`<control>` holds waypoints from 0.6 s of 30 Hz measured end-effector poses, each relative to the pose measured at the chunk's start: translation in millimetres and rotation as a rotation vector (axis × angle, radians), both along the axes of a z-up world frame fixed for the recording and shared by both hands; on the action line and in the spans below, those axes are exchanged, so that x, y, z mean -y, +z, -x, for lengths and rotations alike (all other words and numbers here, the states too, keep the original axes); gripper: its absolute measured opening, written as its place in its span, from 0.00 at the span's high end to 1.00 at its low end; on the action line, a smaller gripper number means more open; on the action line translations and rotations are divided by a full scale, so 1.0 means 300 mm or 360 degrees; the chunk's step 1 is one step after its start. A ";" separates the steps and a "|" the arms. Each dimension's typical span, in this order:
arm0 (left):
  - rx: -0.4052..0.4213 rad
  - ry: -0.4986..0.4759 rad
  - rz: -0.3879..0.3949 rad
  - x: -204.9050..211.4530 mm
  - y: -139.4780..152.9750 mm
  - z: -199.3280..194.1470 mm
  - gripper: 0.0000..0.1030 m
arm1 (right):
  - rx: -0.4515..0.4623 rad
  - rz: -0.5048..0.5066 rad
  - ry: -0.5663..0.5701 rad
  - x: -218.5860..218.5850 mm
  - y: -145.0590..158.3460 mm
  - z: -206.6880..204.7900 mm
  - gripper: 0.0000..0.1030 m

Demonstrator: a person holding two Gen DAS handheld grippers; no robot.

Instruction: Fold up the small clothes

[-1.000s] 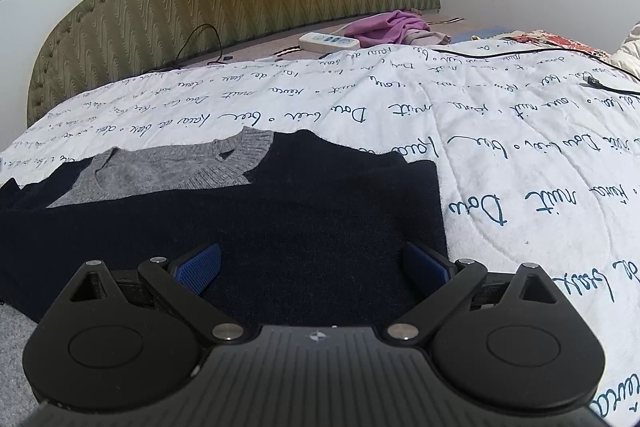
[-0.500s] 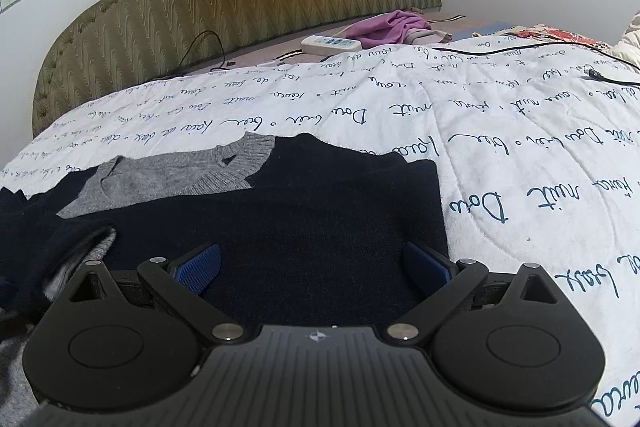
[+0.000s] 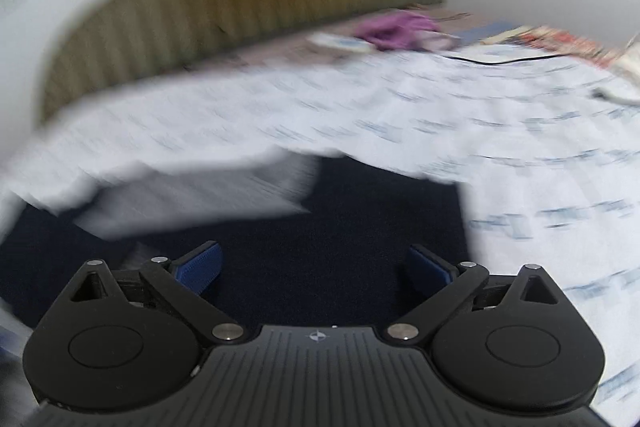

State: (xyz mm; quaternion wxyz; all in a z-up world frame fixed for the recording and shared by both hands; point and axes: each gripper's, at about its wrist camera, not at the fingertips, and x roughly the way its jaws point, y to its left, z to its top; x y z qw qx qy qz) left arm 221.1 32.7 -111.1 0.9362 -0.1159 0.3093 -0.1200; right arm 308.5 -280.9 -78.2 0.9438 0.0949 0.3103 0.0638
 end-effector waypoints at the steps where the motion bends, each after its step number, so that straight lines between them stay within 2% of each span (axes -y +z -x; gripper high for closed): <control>1: 0.0001 -0.0003 -0.0005 0.004 0.000 -0.002 0.00 | -0.0009 -0.0084 0.0081 -0.030 0.020 0.005 0.00; 2: 0.0001 -0.0004 -0.0005 0.004 0.001 0.000 0.00 | -0.0059 -0.0158 0.0169 -0.065 0.030 -0.002 0.00; 5: 0.0005 -0.0002 0.0033 -0.010 0.001 0.007 0.00 | -0.0351 -0.0390 0.0334 -0.143 0.002 -0.074 0.02; 7: 0.0007 0.0000 0.0051 -0.016 0.001 0.011 0.00 | -0.0469 -0.0496 0.0300 -0.162 -0.034 -0.119 0.01; 9: 0.0009 0.0001 0.0054 -0.016 0.000 0.011 0.00 | -0.0485 -0.0578 0.0254 -0.169 -0.053 -0.137 0.04; 10: 0.0009 0.0001 0.0057 -0.015 0.000 0.010 0.00 | -0.0486 -0.0633 0.0249 -0.170 -0.058 -0.139 0.09; 12: 0.0011 0.0002 0.0071 -0.018 0.000 0.009 0.00 | -0.0492 -0.0666 0.0278 -0.183 -0.066 -0.132 0.29; 13: 0.0011 0.0003 0.0080 -0.021 -0.001 0.008 0.00 | -0.0514 -0.0622 0.0293 -0.198 -0.069 -0.132 0.48; 14: 0.0013 0.0005 0.0093 -0.024 -0.002 0.009 0.00 | -0.0531 -0.0557 0.0285 -0.210 -0.071 -0.139 0.57; 15: 0.0013 0.0006 0.0103 -0.027 -0.003 0.009 0.00 | -0.0523 -0.0511 0.0282 -0.215 -0.071 -0.135 0.58; 18: 0.0016 0.0009 0.0128 -0.033 -0.004 0.005 0.00 | -0.0517 -0.0557 0.0272 -0.201 -0.075 -0.137 0.64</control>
